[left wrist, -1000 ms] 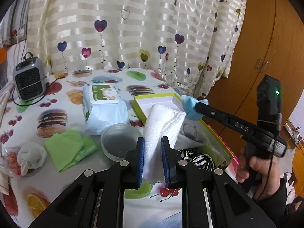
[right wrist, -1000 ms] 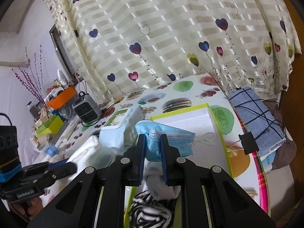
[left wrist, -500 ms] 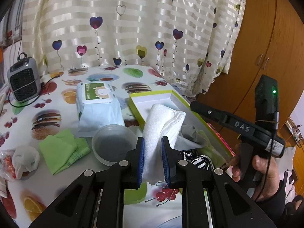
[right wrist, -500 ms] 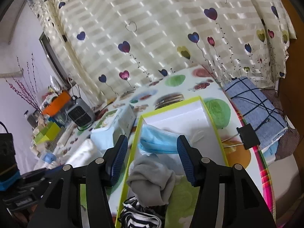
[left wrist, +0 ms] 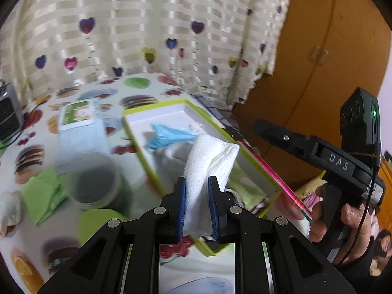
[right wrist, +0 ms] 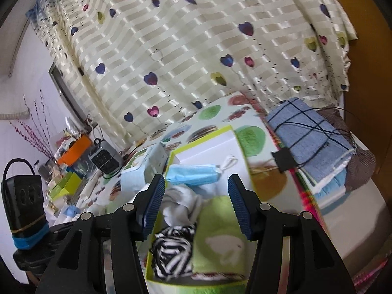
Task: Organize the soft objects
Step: 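Lower the towel and mask into the box and open both tools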
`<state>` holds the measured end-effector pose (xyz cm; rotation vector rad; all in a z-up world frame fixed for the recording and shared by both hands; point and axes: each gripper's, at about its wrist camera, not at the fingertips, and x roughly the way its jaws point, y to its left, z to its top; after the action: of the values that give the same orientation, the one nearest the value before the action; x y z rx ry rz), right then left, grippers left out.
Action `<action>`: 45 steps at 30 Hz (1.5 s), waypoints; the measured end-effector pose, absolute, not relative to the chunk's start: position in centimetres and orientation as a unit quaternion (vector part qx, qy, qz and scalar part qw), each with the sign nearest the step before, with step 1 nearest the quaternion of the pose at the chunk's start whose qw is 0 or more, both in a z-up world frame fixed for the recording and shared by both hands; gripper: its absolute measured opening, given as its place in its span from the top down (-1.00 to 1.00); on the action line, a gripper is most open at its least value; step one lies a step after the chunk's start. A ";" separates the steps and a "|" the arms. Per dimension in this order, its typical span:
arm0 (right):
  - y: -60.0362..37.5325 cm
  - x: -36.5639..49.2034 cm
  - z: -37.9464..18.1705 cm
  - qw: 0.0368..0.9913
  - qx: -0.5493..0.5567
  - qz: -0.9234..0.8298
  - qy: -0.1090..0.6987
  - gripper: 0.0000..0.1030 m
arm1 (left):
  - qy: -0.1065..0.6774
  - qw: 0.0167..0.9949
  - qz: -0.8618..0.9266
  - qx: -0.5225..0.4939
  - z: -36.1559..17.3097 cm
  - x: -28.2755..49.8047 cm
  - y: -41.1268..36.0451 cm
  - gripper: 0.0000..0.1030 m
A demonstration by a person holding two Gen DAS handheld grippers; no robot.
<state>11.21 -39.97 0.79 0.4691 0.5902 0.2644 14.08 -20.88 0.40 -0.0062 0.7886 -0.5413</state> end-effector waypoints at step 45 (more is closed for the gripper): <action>-35.1 5.4 5.1 0.938 0.144 0.128 0.289 -0.07 | 0.356 0.899 -0.256 -0.009 2.8 11.0 -19.5 0.26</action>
<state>5.40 -35.14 5.07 0.2937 0.5903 0.2615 10.96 -19.46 2.80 -0.0195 0.7374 -0.5297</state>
